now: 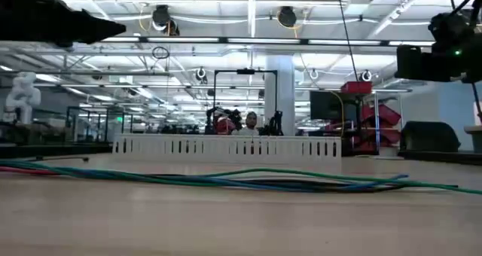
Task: Ziptie cables
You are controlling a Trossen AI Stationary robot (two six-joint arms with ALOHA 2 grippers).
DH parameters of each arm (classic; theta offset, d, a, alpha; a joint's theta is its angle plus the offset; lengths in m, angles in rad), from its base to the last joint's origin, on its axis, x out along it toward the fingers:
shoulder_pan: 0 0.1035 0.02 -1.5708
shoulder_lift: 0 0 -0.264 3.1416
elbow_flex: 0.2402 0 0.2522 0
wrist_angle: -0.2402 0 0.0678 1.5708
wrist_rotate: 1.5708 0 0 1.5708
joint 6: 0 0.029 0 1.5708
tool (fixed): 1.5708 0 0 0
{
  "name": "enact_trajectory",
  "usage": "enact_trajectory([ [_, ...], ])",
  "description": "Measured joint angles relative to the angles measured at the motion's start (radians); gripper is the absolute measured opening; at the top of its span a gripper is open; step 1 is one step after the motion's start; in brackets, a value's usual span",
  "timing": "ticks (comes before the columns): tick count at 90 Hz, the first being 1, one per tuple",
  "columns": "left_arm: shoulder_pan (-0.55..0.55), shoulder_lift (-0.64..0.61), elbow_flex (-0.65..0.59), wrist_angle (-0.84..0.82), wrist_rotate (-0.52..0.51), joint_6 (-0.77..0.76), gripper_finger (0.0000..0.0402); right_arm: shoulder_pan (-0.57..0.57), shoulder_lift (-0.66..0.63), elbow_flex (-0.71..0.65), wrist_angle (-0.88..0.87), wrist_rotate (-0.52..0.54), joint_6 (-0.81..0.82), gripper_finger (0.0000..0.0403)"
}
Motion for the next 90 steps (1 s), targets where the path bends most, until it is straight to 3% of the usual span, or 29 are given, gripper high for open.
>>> enact_trajectory([
  [55, 0.0, 0.0, 0.0, 0.0, -0.003, 0.0, 0.0297, 0.0, 0.0, 0.0, 0.0, 0.0, -0.002, 0.0123],
  [69, 0.0, 0.0, 0.0, 0.015, -0.016, 0.062, 0.0297, 0.0, 0.0, 0.0, 0.0, 0.0, -0.163, 0.0123],
  [82, 0.0, 0.0, 0.0, 0.115, 0.145, -0.065, 0.0297, 0.0, 0.0, 0.0, 0.0, -0.005, -0.244, 0.0123],
  [90, 0.0, 0.0, 0.0, 0.138, 0.205, -0.133, 0.0297, 0.0, 0.0, 0.0, 0.001, -0.005, -0.376, 0.0123],
])
